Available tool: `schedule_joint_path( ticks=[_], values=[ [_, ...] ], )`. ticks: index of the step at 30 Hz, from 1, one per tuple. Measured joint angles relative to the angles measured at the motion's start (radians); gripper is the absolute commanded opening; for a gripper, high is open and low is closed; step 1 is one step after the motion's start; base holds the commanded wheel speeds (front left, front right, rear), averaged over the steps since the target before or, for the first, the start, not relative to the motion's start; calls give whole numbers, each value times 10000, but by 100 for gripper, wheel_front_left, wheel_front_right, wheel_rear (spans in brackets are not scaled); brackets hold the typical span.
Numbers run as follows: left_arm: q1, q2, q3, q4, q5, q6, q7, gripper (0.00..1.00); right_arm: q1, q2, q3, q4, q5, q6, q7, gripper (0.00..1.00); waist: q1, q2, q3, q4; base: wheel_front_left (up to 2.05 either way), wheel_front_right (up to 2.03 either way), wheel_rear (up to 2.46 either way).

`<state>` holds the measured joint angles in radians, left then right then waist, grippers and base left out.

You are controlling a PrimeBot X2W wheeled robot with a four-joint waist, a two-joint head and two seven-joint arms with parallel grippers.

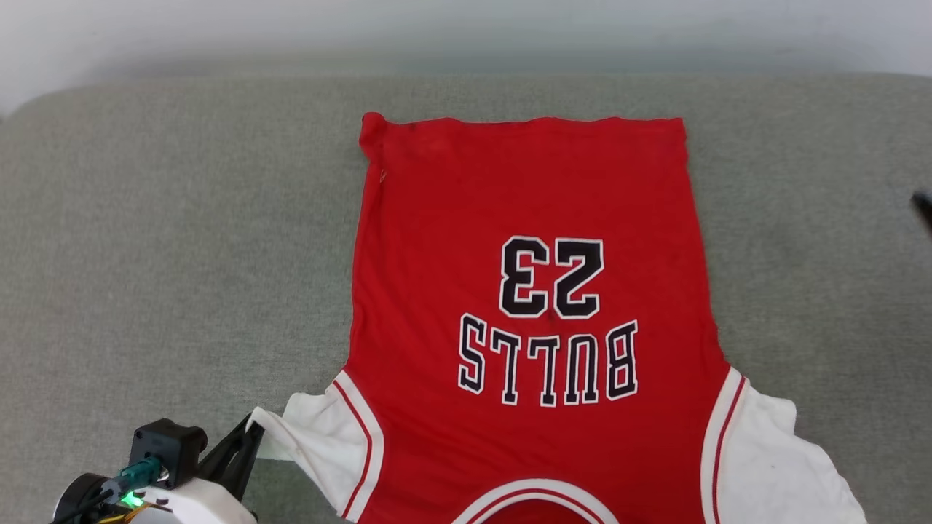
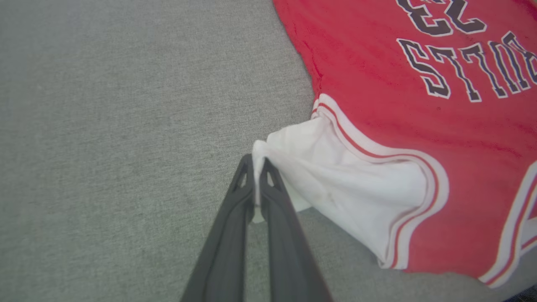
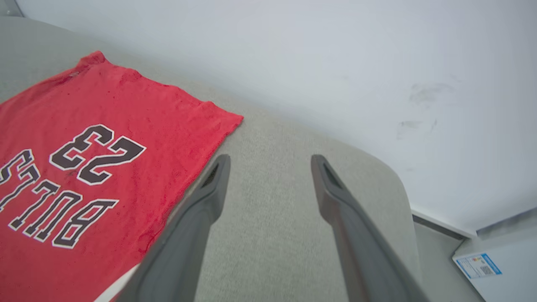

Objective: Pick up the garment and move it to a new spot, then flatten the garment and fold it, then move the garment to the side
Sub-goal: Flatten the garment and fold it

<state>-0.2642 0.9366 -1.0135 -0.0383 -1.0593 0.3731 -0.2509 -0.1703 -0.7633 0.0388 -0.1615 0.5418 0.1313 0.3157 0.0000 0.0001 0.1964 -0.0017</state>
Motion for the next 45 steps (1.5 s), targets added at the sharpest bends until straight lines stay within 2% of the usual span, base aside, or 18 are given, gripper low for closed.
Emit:
schedule_joint_path(
  ticks=[3,6,10,13,17,20,26,30,36,37,38,39,45],
  values=[
    [-371,-86,56,-169,297,54,0,0,-1745,-90,-290,-230,155,0,667,100,1,0,459,180,0,0,0],
    [-751,-163,77,-307,594,73,2,0,-3430,-242,63,27,393,0,1918,100,2,0,961,398,0,0,0],
    [-1137,-395,107,-491,888,100,0,0,-5415,-376,932,796,863,0,4142,100,2,0,1625,765,0,0,0],
    [-1369,-522,132,-612,1064,92,-2,0,-6659,-370,1561,1478,1421,0,6255,100,3,0,2092,1074,0,0,0],
    [-1728,-685,113,-780,1360,84,0,0,-8058,-516,2261,2217,1570,0,8661,100,3,0,2688,1490,0,0,0],
    [-1992,-744,119,-965,1595,130,10,0,-8848,-399,2468,2696,1498,-2,9777,100,3,0,3140,1786,0,0,0],
    [-2312,-1005,98,-1248,1896,251,8,0,-9641,48,2374,3791,663,-4,10730,100,3,0,4007,2321,0,0,0],
    [-2400,-1095,132,-1407,2059,362,-63,0,-9659,589,2161,4265,376,-2,10650,100,2,0,4529,2567,0,0,0],
    [-2691,-1250,48,-1342,2286,301,-48,0,-9194,583,2148,4316,345,-4,10111,100,-1,0,4954,2808,0,0,0],
    [-2733,-1267,38,-1306,2290,299,-44,0,-9117,564,2119,4289,408,-4,9969,71,-1,0,4953,2807,0,0,0],
    [-2749,-1281,31,-1273,2291,293,-23,0,-9071,545,2128,4270,437,-4,9854,24,-1,0,4929,2790,0,0,0],
    [-2755,-1300,19,-1241,2295,268,-17,0,-9038,533,2142,4263,485,-4,9747,0,-1,0,4881,2768,0,0,0],
    [-2546,-1327,36,-1007,2174,368,15,0,-8941,550,2702,4084,748,-4,8941,0,1,0,4267,2558,0,0,0]
  ],
)
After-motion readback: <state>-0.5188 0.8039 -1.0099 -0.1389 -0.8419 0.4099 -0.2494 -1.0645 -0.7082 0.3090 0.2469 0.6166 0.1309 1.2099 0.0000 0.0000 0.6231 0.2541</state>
